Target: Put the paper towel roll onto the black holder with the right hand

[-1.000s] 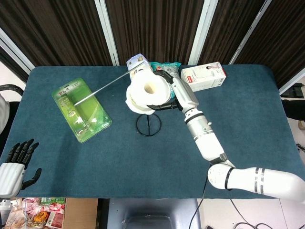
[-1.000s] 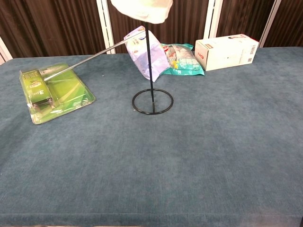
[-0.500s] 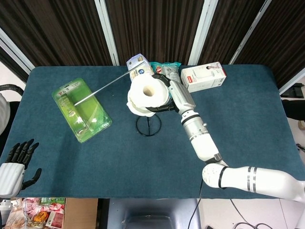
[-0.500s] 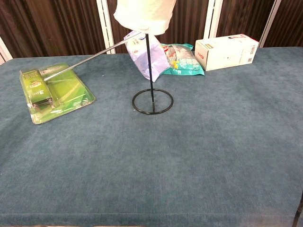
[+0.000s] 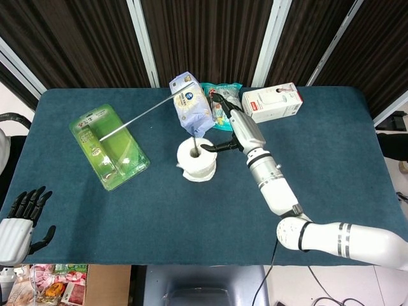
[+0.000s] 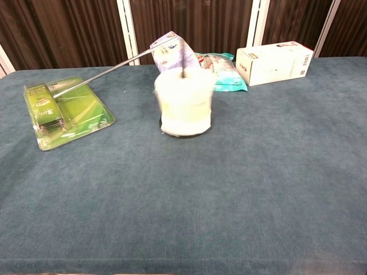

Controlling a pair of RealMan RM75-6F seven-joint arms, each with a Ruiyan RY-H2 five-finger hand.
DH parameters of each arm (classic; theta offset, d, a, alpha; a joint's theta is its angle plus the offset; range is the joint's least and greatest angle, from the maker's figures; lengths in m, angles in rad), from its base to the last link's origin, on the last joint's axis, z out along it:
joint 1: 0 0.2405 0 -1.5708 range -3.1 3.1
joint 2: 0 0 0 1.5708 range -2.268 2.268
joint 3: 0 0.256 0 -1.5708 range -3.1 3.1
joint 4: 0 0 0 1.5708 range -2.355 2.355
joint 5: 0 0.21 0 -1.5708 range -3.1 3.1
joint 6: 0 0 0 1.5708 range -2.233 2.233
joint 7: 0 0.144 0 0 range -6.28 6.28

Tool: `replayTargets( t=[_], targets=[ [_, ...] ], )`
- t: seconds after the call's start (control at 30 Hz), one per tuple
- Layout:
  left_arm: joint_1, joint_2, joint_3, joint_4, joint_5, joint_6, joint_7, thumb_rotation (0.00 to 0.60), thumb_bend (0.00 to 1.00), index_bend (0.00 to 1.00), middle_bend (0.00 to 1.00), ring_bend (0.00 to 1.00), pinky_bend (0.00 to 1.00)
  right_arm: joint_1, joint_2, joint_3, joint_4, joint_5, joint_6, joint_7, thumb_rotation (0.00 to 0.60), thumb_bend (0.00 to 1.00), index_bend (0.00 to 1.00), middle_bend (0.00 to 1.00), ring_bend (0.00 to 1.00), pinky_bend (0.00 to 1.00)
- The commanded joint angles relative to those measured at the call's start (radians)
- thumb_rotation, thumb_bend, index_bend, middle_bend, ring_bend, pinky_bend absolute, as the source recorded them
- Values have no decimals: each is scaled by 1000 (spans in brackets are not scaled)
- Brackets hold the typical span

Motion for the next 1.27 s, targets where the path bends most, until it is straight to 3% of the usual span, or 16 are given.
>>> replayTargets(
  t=[0.03, 0.17, 0.37, 0.47, 0.6, 0.73, 0.9, 0.97, 1.07, 1.27],
  targets=[
    [0, -1, 1, -1, 2, 0, 1, 600, 412, 0, 0, 0, 48, -5, 8, -3, -3, -8, -1, 0, 600, 229, 0, 187, 132, 194],
    [-1, -2, -1, 6, -1, -2, -4, 600, 412, 0, 0, 0, 48, -14, 19, -15, -11, -38, 6, -9, 600, 229, 0, 175, 120, 184],
    [3, -2, -1, 16, 8, 13, -16, 600, 412, 0, 0, 0, 47, -143, 105, -156, -128, -323, 80, -53, 600, 229, 0, 40, 7, 39],
    [7, -5, -1, 15, 17, 29, -13, 600, 412, 0, 0, 0, 46, -259, 162, -299, -190, -526, 143, -93, 600, 229, 0, 0, 0, 0],
    [6, -11, -7, 18, 17, 35, -7, 600, 421, 0, 0, 0, 42, -437, 184, -506, -166, -789, 279, -155, 600, 229, 0, 0, 0, 0],
    [6, -14, -6, 14, 23, 39, 4, 600, 420, 0, 0, 0, 42, -603, 144, -630, -72, -886, 408, -153, 600, 229, 0, 0, 0, 0],
    [11, -18, -5, 24, 34, 54, 15, 600, 422, 0, 0, 0, 39, -786, 28, -666, 131, -878, 555, -74, 600, 229, 0, 0, 0, 0],
    [8, -21, -6, 26, 31, 49, 12, 600, 426, 0, 0, 0, 39, -797, 37, -675, 142, -875, 539, -105, 600, 229, 0, 0, 0, 0],
    [4, -27, -10, 27, 22, 37, 29, 600, 431, 0, 0, 0, 39, -821, 24, -631, 148, -875, 585, -118, 600, 229, 0, 0, 0, 0],
    [10, -15, -2, 11, 21, 35, 35, 600, 432, 0, 0, 0, 39, -842, 30, -622, 152, -922, 581, -113, 600, 229, 0, 0, 0, 0]
  ],
)
